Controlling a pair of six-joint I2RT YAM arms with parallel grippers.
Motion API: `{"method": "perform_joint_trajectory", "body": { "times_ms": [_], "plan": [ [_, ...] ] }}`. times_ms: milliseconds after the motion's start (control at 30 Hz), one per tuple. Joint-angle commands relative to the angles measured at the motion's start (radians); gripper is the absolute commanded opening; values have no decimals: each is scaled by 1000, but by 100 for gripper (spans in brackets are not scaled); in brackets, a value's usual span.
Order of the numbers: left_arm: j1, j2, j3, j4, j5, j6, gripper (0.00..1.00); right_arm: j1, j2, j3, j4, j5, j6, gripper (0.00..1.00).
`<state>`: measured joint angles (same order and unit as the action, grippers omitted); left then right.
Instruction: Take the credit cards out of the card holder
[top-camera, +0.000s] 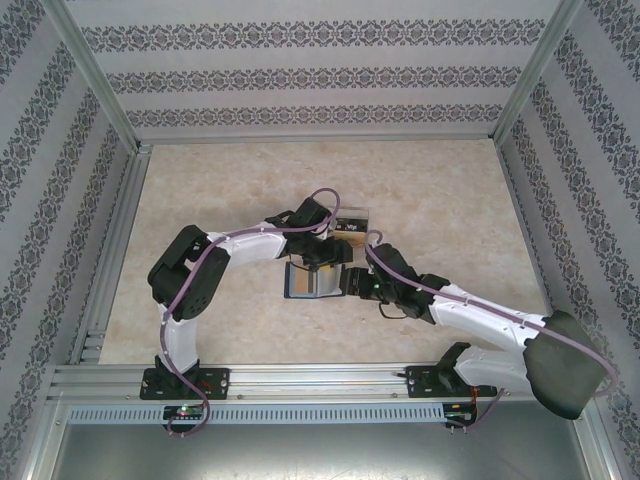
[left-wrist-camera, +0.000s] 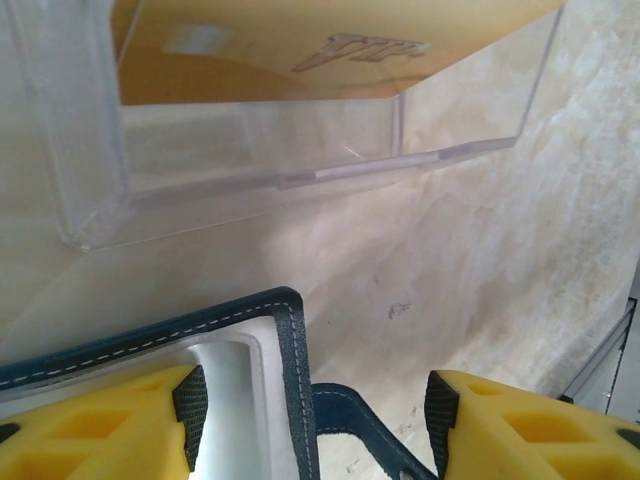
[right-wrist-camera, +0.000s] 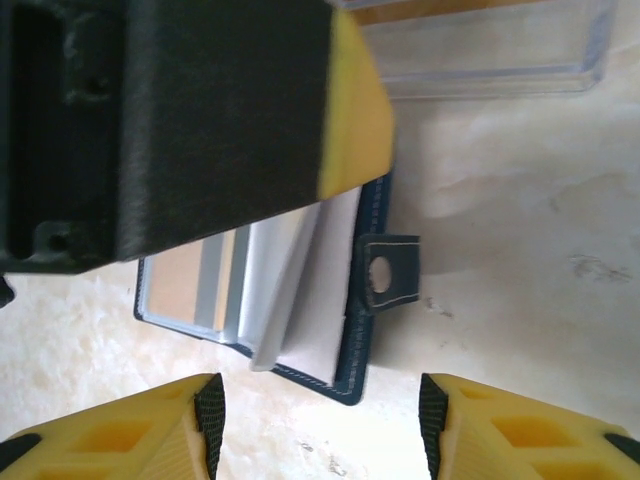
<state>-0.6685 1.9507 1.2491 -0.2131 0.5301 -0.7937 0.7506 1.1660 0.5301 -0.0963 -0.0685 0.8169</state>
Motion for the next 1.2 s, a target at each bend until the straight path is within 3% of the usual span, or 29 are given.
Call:
{"method": "perform_joint_trajectory", "body": {
  "times_ms": [0, 67, 200, 333, 500, 667, 900, 1167],
  "plan": [
    [-8, 16, 30, -44, -17, -18, 61, 31, 61, 20, 58, -1, 16, 57],
    [-8, 15, 32, -54, -21, -19, 61, 52, 106, 37, 80, 9, 26, 63],
    [-8, 9, 33, -72, -32, -14, 61, 76, 188, 68, 87, 43, 39, 62],
    [-6, -11, 42, -107, -59, -2, 61, 79, 254, 95, 64, 75, 47, 55],
    [12, -70, 46, -181, -124, 21, 64, 79, 267, 93, 23, 128, 55, 38],
    [56, -176, -4, -212, -162, 28, 66, 78, 261, 77, 8, 144, 56, 32],
    [103, -302, -160, -187, -158, -4, 64, 78, 270, 90, 0, 133, 42, 29],
    [109, -290, -286, -69, -98, -70, 63, 81, 286, 103, 4, 115, 37, 30]
  ]
}}
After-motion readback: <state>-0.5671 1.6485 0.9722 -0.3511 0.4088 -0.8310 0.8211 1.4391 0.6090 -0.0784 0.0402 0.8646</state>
